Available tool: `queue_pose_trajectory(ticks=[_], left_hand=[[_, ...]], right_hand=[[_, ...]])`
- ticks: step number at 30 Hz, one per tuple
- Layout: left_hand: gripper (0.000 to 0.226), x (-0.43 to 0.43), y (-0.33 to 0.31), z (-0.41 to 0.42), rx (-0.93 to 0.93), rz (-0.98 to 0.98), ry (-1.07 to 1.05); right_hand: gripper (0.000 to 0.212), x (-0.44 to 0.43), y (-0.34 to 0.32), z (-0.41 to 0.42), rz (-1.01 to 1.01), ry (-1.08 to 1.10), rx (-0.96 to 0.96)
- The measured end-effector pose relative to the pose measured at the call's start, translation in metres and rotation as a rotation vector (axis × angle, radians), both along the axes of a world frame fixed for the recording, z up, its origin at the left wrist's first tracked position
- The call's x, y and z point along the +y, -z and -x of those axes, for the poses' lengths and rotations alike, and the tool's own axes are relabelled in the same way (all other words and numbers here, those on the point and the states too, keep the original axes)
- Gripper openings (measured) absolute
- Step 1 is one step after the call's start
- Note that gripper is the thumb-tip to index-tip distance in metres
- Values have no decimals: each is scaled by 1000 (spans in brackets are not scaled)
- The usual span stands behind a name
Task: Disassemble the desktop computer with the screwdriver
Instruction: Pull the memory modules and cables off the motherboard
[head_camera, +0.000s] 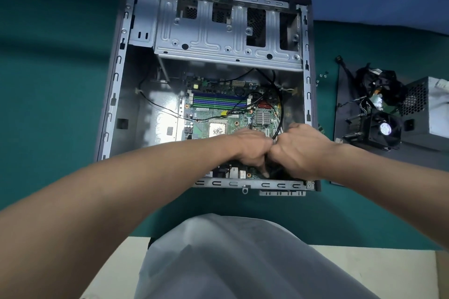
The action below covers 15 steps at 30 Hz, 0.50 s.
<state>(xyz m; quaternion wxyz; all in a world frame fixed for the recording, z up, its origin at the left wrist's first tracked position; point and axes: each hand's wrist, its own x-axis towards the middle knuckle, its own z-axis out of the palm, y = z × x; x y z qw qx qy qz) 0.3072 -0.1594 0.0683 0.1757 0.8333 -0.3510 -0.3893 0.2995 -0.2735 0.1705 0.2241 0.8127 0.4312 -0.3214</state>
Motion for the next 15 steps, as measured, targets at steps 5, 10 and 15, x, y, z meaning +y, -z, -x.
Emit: queue_pose_trajectory(ticks=[5,10,15], left_hand=[[34,-7,3,6,-24,45,-42],[29,-6,3,9,-6,54,-85],[34,-9,1,8,-43,50,-60]], right_hand=[[13,-2,2,3,8,-38,2],[19,0,-1,1,64,-49,-9],[12,2,-1,5,67,-28,-34]])
